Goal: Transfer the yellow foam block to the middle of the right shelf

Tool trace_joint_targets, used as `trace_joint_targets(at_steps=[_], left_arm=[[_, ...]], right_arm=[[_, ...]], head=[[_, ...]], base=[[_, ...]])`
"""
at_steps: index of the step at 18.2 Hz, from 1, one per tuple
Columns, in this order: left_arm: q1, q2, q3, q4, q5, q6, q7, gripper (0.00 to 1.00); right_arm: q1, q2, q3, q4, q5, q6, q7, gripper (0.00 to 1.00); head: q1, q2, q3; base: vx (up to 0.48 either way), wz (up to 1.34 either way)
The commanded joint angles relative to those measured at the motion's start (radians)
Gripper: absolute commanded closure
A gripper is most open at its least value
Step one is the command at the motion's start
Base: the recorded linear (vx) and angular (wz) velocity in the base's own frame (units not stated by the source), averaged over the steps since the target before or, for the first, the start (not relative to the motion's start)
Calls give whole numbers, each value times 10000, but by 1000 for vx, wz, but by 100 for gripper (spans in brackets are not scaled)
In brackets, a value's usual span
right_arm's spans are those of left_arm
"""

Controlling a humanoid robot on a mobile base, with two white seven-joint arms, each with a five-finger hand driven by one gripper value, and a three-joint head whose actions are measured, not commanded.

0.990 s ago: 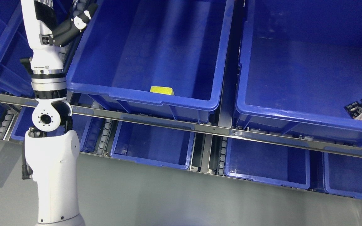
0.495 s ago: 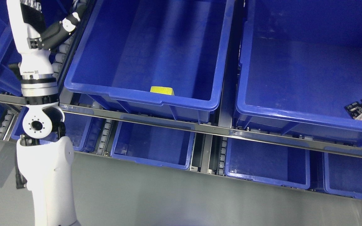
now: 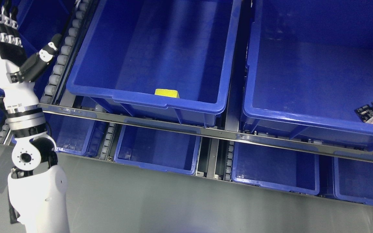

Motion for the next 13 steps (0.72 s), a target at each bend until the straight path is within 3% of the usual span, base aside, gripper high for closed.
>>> trace_joint_targets(at_steps=[1, 5, 9, 13], left_arm=[[720, 175, 597, 33, 920, -6, -35, 0], [798, 175, 32, 645, 1687, 24, -233, 0], [782, 175, -889, 892, 2237, 101, -1657, 0], [767, 175, -860, 939, 2928, 193, -1799, 0]], right_arm=[[15, -175, 0, -175, 31, 4, 3, 0], [15, -175, 0, -175, 31, 4, 3, 0], [15, -175, 0, -175, 31, 4, 3, 0], [15, -175, 0, -175, 31, 4, 3, 0]], head=[[0, 0, 0], [0, 0, 0], [0, 0, 0], [0, 0, 0]], base=[[0, 0], [0, 0], [0, 0], [0, 0]])
